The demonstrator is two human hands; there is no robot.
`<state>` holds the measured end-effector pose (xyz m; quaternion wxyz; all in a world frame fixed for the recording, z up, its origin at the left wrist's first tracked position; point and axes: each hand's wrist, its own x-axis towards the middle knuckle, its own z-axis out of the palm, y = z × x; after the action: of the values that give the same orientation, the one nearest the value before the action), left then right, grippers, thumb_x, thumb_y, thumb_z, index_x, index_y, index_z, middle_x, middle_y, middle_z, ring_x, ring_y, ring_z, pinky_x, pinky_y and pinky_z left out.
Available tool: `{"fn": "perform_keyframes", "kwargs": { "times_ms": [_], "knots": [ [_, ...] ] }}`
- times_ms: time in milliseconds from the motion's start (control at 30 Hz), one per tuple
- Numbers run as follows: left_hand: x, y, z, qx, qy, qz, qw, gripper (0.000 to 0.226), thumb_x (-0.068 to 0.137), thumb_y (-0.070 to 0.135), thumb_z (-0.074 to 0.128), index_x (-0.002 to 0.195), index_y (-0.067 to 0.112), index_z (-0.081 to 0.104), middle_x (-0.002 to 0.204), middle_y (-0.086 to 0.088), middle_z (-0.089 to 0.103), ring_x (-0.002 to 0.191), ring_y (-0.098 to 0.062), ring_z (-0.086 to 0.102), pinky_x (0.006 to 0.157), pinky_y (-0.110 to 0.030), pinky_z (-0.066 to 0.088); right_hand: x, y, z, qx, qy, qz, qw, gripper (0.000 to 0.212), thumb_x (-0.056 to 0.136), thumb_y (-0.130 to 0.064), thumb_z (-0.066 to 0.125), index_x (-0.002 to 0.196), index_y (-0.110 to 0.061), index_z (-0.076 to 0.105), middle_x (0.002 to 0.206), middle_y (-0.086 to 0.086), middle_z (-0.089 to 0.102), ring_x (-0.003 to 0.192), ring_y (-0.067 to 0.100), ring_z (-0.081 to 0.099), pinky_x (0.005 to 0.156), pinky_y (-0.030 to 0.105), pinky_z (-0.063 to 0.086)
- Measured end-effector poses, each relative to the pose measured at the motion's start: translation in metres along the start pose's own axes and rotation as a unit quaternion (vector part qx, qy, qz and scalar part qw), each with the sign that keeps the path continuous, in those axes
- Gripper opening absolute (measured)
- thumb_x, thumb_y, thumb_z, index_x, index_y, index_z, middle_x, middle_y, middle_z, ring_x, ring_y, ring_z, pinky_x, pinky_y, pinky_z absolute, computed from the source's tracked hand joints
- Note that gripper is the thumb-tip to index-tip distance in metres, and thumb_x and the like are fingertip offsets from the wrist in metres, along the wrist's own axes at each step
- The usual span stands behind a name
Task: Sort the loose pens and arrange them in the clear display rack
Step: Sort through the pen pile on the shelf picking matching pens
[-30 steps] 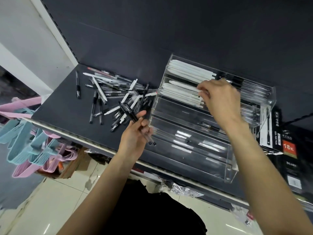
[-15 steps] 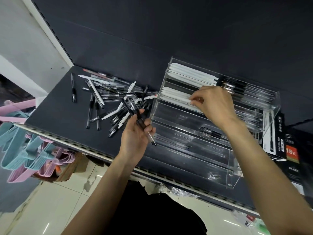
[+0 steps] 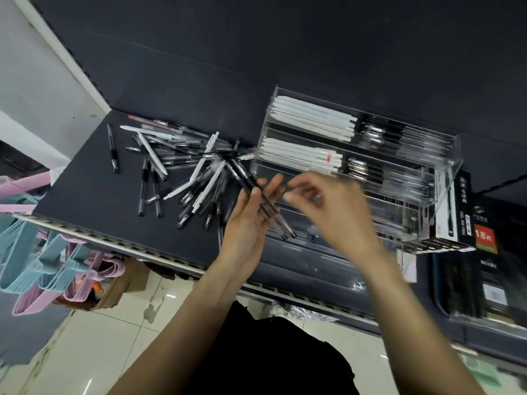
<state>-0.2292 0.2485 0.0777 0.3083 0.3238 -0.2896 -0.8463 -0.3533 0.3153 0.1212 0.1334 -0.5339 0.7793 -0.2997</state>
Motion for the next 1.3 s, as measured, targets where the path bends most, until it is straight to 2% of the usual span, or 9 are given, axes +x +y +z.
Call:
{"fn": "perform_keyframes", "kwargs": {
  "times_ms": [167, 233, 367, 467, 667, 800, 1000, 1167, 1300],
  "knots": [
    [-0.011, -0.033, 0.024, 0.028, -0.046, -0.023, 0.998, 0.028, 0.099, 0.022, 0.038, 0.116, 0.014, 0.059, 0.120, 0.003, 0.067, 0.115, -0.012, 0.060, 0.096, -0.029, 0.049, -0.047, 0.019, 0.013, 0.110, 0.034, 0.076, 0.990, 0.017, 0.081, -0.017, 0.074, 0.096, -0.017, 0.069, 0.084, -0.012, 0.070, 0.075, -0.002, 0.064, 0.067, 0.007, 0.046],
    [-0.014, -0.044, 0.027, 0.088, -0.032, -0.024, 0.995, 0.032, 0.094, 0.029, 0.046, 0.121, 0.020, 0.061, 0.118, 0.011, 0.067, 0.111, -0.005, 0.061, 0.093, -0.025, 0.049, -0.058, 0.038, -0.004, 0.065, 0.063, 0.087, 0.992, 0.016, 0.082, -0.018, 0.073, 0.097, -0.018, 0.069, 0.084, -0.013, 0.070, 0.072, -0.001, 0.064, 0.067, 0.013, 0.051],
    [-0.017, -0.054, 0.020, 0.182, 0.028, -0.003, 0.983, 0.027, 0.093, 0.033, 0.051, 0.116, 0.036, 0.065, 0.075, 0.011, 0.050, 0.067, 0.000, 0.052, 0.084, -0.018, 0.043, -0.068, 0.086, -0.048, -0.123, 0.097, 0.046, 0.987, 0.012, 0.083, -0.018, 0.071, 0.095, -0.017, 0.070, 0.090, -0.004, 0.069, 0.067, 0.009, 0.063, 0.062, 0.031, 0.057],
    [-0.017, -0.058, 0.013, 0.191, 0.058, 0.007, 0.980, 0.024, 0.092, 0.034, 0.053, 0.110, 0.038, 0.069, 0.068, 0.009, 0.040, 0.065, -0.003, 0.043, 0.079, -0.019, 0.042, -0.059, 0.110, -0.060, -0.211, 0.073, -0.006, 0.975, 0.008, 0.085, -0.017, 0.069, 0.092, -0.015, 0.071, 0.088, -0.002, 0.068, 0.070, 0.020, 0.067, 0.058, 0.033, 0.055],
    [-0.023, -0.066, 0.010, 0.180, 0.067, 0.028, 0.981, 0.024, 0.096, 0.025, 0.051, 0.114, 0.028, 0.067, 0.070, 0.009, 0.049, 0.069, -0.001, 0.049, 0.077, -0.015, 0.047, -0.034, 0.144, -0.046, -0.332, -0.026, -0.033, 0.942, 0.007, 0.086, -0.008, 0.065, 0.086, -0.014, 0.069, 0.078, 0.002, 0.068, 0.064, 0.025, 0.066, 0.054, 0.034, 0.054],
    [-0.027, -0.069, 0.013, 0.184, 0.063, 0.019, 0.981, 0.029, 0.087, 0.035, 0.056, 0.113, 0.029, 0.067, 0.078, 0.005, 0.051, 0.075, -0.002, 0.055, 0.077, -0.014, 0.047, -0.031, 0.152, -0.047, -0.331, -0.084, -0.017, 0.940, 0.015, 0.092, -0.011, 0.057, 0.093, -0.017, 0.069, 0.085, 0.000, 0.070, 0.075, 0.023, 0.066, 0.066, 0.036, 0.055],
    [-0.024, -0.071, 0.025, 0.172, 0.062, 0.021, 0.983, 0.023, 0.089, 0.027, 0.056, 0.109, 0.027, 0.067, 0.081, 0.010, 0.056, 0.080, -0.002, 0.059, 0.084, -0.016, 0.048, -0.035, 0.146, -0.051, -0.345, -0.068, -0.019, 0.936, 0.017, 0.088, -0.006, 0.061, 0.096, -0.019, 0.069, 0.089, -0.002, 0.068, 0.076, 0.022, 0.067, 0.064, 0.034, 0.055],
    [-0.015, -0.078, 0.048, 0.189, 0.052, 0.042, 0.980, 0.020, 0.092, 0.016, 0.057, 0.110, 0.020, 0.064, 0.082, 0.013, 0.068, 0.083, -0.005, 0.066, 0.081, -0.018, 0.051, -0.059, 0.099, -0.055, -0.067, 0.008, -0.033, 0.997, 0.020, 0.090, -0.036, 0.061, 0.102, -0.022, 0.070, 0.095, -0.007, 0.072, 0.082, 0.013, 0.069, 0.070, 0.035, 0.057],
    [-0.011, -0.088, 0.072, 0.224, 0.026, 0.062, 0.972, 0.020, 0.091, 0.013, 0.061, 0.110, 0.015, 0.064, 0.094, -0.003, 0.071, 0.091, -0.014, 0.069, 0.083, -0.024, 0.054, -0.068, 0.097, -0.047, -0.024, 0.019, -0.030, 0.999, 0.017, 0.084, -0.028, 0.070, 0.100, -0.024, 0.069, 0.090, -0.011, 0.071, 0.080, 0.008, 0.066, 0.067, 0.037, 0.056]
  ]
}}
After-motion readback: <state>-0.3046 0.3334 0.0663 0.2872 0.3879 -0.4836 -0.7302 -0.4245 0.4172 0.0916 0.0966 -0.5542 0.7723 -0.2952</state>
